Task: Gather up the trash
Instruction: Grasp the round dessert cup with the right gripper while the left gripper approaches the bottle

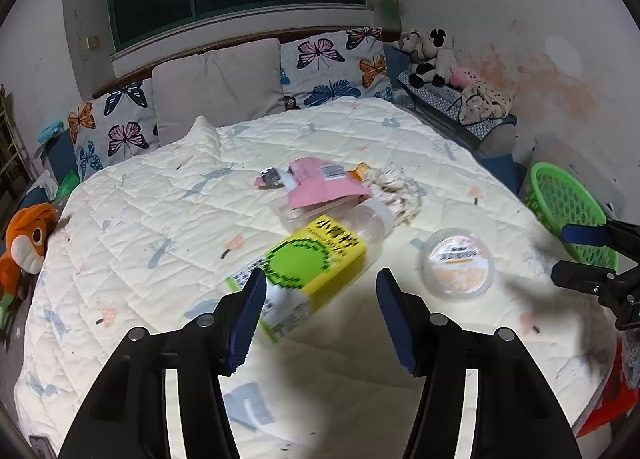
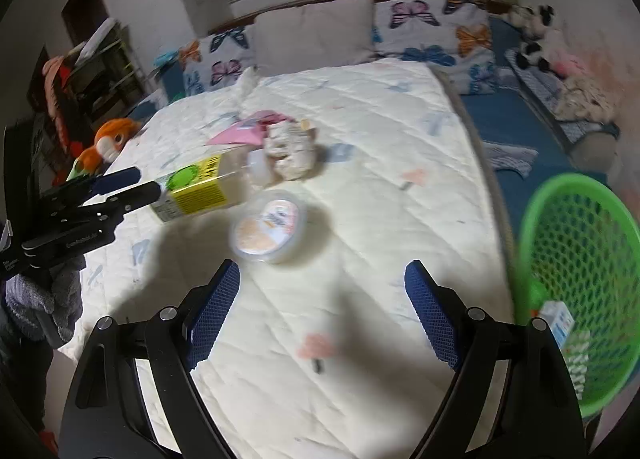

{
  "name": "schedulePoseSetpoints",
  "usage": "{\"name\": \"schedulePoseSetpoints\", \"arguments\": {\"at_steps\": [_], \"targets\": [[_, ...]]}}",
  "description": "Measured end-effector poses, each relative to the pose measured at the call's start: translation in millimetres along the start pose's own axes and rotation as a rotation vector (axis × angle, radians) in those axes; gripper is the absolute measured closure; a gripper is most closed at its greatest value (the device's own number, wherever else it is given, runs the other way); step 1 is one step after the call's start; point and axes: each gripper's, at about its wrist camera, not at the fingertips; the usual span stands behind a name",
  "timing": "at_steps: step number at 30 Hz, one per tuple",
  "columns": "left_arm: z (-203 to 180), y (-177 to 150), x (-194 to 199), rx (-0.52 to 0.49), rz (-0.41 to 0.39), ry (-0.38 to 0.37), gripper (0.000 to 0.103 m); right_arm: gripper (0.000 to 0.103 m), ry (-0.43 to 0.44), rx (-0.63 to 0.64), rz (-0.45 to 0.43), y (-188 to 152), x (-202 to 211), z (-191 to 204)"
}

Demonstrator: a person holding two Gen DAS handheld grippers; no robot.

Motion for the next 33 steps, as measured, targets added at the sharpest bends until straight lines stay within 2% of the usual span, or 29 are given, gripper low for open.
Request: {"name": "schedulePoseSetpoints", "arguments": {"at_steps": [8,19,30,33], "targets": [[17,-5,-7,-0.019,0.018,-0.002,0.043,0.018,0.013,0.067,0.053,12,-37,30],[17,8,-24,-0.108,0.040,-0.033,0.031,0.015,-0.017,0.094,0.110,23,-75,36],[16,22,-50,-0.216,0.087,-0.081,0.031,0.016,-0.074,0.158,0.125,25,-92,44],[17,26,-55,-0.228,0.098,-0.095,0.031,0.021,-0.078,0.163,0.126,25,-94,44]]}}
Point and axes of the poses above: each gripper's, at about its wrist camera, not at the fingertips, and x roughly against the way its jaws point, z to its left, y to its top, and after that the axes turned 5 degrees about z, right-handed
